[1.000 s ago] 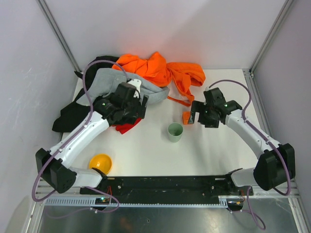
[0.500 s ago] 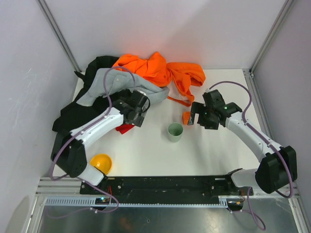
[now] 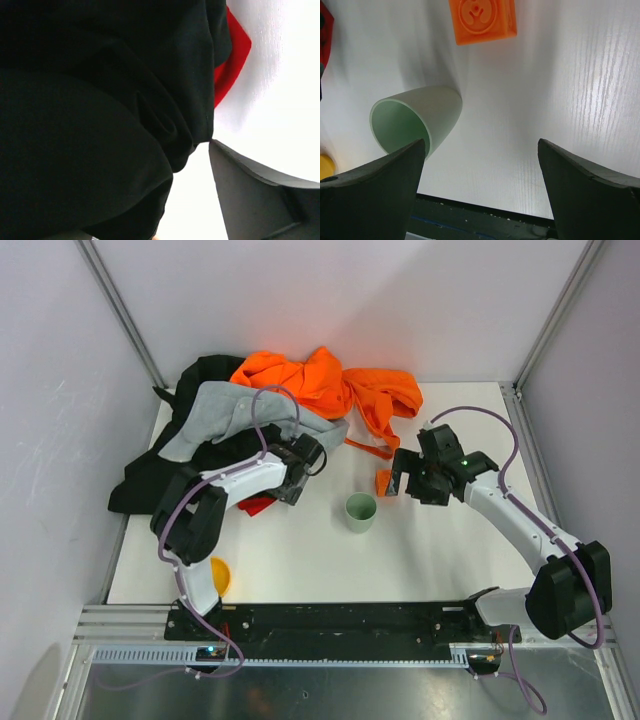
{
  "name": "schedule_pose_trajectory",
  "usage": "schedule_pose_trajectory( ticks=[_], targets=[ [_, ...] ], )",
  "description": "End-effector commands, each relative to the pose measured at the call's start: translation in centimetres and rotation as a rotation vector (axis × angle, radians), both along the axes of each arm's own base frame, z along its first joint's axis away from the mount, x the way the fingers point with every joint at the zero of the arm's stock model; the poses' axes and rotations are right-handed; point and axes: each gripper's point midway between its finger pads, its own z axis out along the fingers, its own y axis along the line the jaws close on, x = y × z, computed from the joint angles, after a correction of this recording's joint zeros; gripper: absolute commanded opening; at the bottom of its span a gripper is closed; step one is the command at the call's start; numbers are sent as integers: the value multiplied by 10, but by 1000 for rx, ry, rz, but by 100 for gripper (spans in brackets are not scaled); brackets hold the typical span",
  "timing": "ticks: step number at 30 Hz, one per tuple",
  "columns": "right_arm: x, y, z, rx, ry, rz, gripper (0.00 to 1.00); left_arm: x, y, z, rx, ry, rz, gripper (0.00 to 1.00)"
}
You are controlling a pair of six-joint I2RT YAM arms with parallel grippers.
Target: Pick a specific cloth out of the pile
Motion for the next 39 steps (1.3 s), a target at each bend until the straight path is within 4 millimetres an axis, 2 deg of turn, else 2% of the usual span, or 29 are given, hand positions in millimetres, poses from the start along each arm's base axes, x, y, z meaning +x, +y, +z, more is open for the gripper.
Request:
schedule_pose_trajectory(
  ticks=[1, 9, 11, 13, 17, 22, 29, 32, 35, 37, 39],
  targets=[
    [6, 4, 11, 36, -47, 5, 99, 27, -7, 15, -22, -99, 37, 77],
    [12, -2, 13, 49, -57, 7, 99, 52, 20, 40, -39, -177, 135, 21],
    [14, -4, 14, 54, -62, 6, 99, 60, 25, 49, -45, -199, 150, 10],
    [15, -6, 15, 59, -67, 7, 99, 68, 28, 61, -52, -224, 156, 3],
    [18, -10, 17, 62, -72, 5, 99, 85, 30, 94, -67, -302, 159, 1],
    [18, -13, 17, 59, -71, 8, 99, 111, 28, 162, -101, -457, 161, 1],
    [18, -15, 17, 59, -70, 10, 99, 143, 17, 309, -246, -776, 164, 1],
    [18, -16, 17, 57, -68, 7, 99, 151, 12, 357, -316, -879, 150, 1],
    [19, -18, 17, 57, -67, 6, 99, 160, 10, 381, -420, -944, 165, 1],
    [20, -18, 18, 59, -69, 9, 99, 169, 8, 383, -459, -952, 164, 1],
    [21, -18, 19, 61, -72, 12, 99, 177, 7, 376, -477, -942, 168, 1]
  ],
)
